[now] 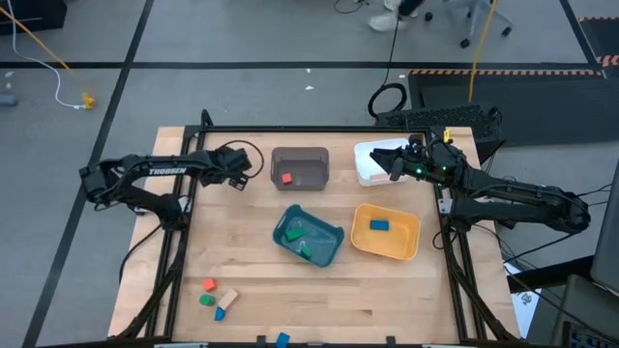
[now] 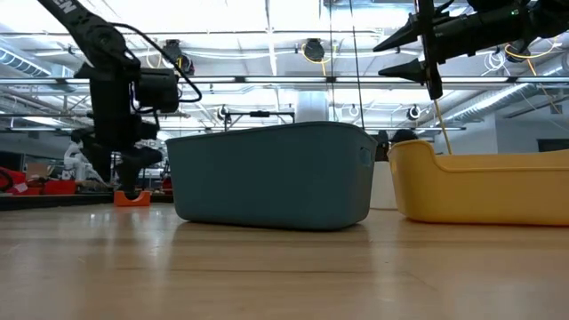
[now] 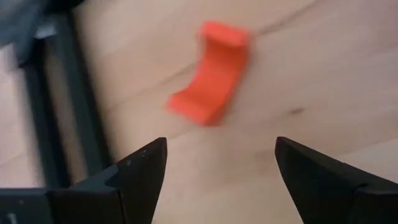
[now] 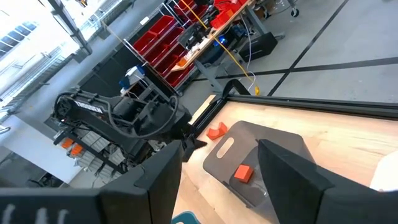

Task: Sort & place blocks by color
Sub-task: Put the top orange block into the transparent black bin

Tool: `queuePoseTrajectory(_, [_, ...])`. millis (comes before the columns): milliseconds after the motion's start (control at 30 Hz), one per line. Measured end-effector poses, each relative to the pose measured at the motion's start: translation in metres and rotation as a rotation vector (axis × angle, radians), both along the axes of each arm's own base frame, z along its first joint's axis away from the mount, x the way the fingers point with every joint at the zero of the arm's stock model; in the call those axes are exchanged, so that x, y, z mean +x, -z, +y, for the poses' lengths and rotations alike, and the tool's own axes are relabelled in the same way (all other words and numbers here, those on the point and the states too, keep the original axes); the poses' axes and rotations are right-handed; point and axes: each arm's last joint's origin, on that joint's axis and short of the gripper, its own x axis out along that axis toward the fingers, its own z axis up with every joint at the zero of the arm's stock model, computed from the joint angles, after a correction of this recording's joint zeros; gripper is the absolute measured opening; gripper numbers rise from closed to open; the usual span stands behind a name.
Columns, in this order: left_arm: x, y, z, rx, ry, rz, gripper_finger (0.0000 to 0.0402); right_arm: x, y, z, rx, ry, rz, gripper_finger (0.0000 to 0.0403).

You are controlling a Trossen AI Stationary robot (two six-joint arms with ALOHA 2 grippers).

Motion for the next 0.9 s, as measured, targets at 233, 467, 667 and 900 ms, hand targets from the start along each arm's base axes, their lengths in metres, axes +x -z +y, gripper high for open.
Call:
queuePoseTrajectory(233, [-0.003, 0.006, 0.011, 0.038, -0.016, -0.055, 0.0298, 0.0, 0.0, 0.0, 0.0, 0.0, 0.0, 0.0203])
queuePoseTrajectory(467, [-0.009, 0.005, 0.024, 0.071, -0.085, -0.082, 0.0298, 0.0, 0.0, 0.0, 0.0, 0.0, 0.0, 0.0203])
queuePoseTrajectory(667, [-0.015, 0.008, 0.03, 0.062, -0.134, -0.117, 0.0298, 0.0, 0.0, 0.0, 0.0, 0.0, 0.0, 0.0203])
queuePoseTrajectory(900, [-0.025, 0.029, 0.028, 0.048, -0.158, -0.226, 0.0298, 0.0, 0.0, 0.0, 0.0, 0.0, 0.0, 0.0203])
